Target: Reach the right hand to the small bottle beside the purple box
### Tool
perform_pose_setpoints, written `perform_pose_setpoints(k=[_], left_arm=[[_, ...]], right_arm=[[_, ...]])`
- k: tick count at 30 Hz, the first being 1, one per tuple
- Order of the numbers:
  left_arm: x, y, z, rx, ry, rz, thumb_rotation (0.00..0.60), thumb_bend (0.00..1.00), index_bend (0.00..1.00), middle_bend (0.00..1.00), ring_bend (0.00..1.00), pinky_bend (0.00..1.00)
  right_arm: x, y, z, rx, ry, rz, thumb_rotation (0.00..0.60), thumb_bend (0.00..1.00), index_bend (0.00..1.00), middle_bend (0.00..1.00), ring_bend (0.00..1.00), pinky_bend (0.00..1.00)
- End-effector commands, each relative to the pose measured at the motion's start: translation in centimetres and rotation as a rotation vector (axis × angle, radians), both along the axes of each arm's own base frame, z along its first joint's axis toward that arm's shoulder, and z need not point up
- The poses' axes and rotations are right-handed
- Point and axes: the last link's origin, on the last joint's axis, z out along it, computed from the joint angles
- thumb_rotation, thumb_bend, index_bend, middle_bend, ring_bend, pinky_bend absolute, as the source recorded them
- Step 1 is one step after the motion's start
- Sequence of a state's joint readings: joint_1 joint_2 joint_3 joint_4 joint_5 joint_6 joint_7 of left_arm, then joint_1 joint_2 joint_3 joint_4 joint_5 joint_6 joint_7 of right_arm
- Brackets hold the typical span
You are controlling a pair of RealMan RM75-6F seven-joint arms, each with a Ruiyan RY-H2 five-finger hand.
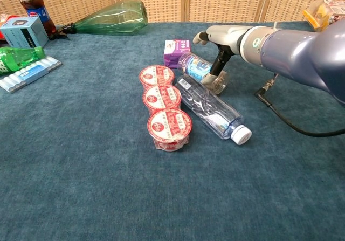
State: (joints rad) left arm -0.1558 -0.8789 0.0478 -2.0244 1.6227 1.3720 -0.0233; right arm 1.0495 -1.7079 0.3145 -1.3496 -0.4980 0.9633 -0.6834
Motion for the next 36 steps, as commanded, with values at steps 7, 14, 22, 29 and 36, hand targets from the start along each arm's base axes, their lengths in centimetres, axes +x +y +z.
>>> perform_pose_setpoints(k=[7,14,22,29,36], left_arm=[[0.1,0.1,-0.1,0.000,-0.004,-0.002,0.600,0.10,0.14,0.00,0.00,0.00],[0.2,0.2,-0.2,-0.002,-0.003,-0.004,0.600,0.10,0.14,0.00,0.00,0.00],[0.5,0.2,-0.2,-0.001,-0.005,-0.014,0.600,0.10,0.14,0.00,0.00,0.00],[0.1,-0.1,0.1,0.007,-0.002,0.003,0.600,0.10,0.14,0.00,0.00,0.00],[-0.2,-0.2,0.1,0.008,-0.007,0.011,0.600,0.10,0.14,0.00,0.00,0.00]], right_arm=[[-2.1,-1.9,1.4,-0.048,0.012,-0.046,0.576,0.00,0.00,0.00,0.00,0.00],[-3.8,-3.4,3.4,-0.093,0.022,-0.081,0.579,0.00,0.00,0.00,0.00,0.00],[-3.6,-2.8,3.1,-0.062,0.025,-0.067,0.577,0.00,0.00,0.00,0.00,0.00],[-2.4,-2.7,1.4,-0.023,0.042,-0.057,0.577,0.00,0.00,0.04,0.00,0.00],[-1.7,-2.5,0.0,-0.022,0.058,-0.047,0.600,0.00,0.30,0.58,0.50,0.42]])
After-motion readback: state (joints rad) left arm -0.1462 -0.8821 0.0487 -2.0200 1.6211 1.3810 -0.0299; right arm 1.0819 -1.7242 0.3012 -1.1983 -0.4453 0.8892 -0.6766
